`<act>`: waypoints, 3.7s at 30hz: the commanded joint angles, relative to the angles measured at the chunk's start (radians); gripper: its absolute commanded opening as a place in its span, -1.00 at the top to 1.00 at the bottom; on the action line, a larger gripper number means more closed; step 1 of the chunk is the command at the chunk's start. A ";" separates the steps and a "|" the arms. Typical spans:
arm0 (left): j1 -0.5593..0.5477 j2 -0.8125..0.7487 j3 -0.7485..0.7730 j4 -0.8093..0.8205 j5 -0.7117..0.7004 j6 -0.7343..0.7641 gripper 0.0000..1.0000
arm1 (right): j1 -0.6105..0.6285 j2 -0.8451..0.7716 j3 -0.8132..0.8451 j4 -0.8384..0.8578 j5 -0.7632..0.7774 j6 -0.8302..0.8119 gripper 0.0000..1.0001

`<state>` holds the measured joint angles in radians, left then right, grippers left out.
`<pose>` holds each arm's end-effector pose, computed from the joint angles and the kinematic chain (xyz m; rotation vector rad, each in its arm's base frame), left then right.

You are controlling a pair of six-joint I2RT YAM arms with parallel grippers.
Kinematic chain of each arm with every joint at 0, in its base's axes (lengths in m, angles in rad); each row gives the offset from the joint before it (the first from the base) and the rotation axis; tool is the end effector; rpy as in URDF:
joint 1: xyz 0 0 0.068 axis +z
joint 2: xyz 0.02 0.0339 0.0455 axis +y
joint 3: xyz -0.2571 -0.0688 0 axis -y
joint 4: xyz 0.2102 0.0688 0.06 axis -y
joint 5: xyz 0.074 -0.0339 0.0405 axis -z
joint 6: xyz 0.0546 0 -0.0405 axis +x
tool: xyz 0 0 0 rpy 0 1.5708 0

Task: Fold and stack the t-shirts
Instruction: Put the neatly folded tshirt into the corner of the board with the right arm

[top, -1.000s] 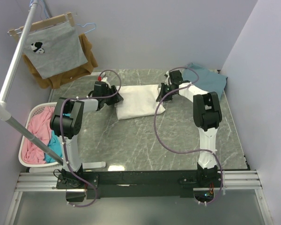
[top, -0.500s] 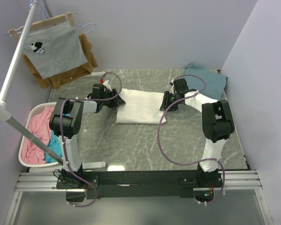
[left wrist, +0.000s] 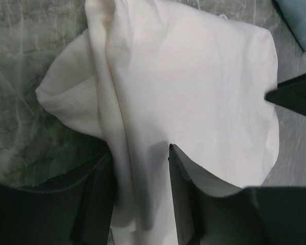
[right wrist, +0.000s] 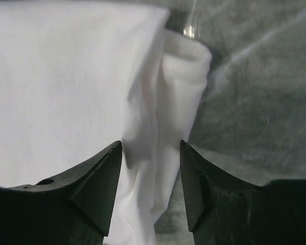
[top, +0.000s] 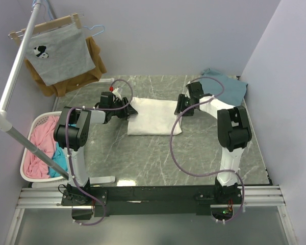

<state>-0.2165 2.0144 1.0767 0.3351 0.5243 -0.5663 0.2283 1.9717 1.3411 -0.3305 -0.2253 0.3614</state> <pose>0.3877 -0.1133 0.1430 -0.0785 2.2589 -1.0041 0.3852 0.1020 0.1704 0.0798 2.5755 0.5142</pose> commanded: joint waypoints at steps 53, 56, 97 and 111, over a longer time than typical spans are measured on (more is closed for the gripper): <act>-0.024 0.037 0.017 0.012 0.059 0.014 0.03 | -0.014 0.288 0.201 0.039 -0.540 0.048 0.59; -0.024 0.030 0.014 0.010 0.054 0.019 0.03 | -0.018 0.276 0.179 0.082 -0.542 0.079 1.00; -0.021 -0.059 -0.089 0.053 -0.017 -0.026 -0.22 | -0.014 0.151 0.019 0.082 -0.437 0.054 -0.31; -0.021 -0.048 -0.087 0.050 -0.003 -0.030 -0.12 | 0.033 0.156 0.079 0.145 -0.396 0.132 1.00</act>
<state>-0.2340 1.9591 0.9894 0.3855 0.5053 -0.5953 0.2855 2.1509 1.4097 -0.2024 -0.6552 0.4805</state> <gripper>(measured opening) 0.572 0.060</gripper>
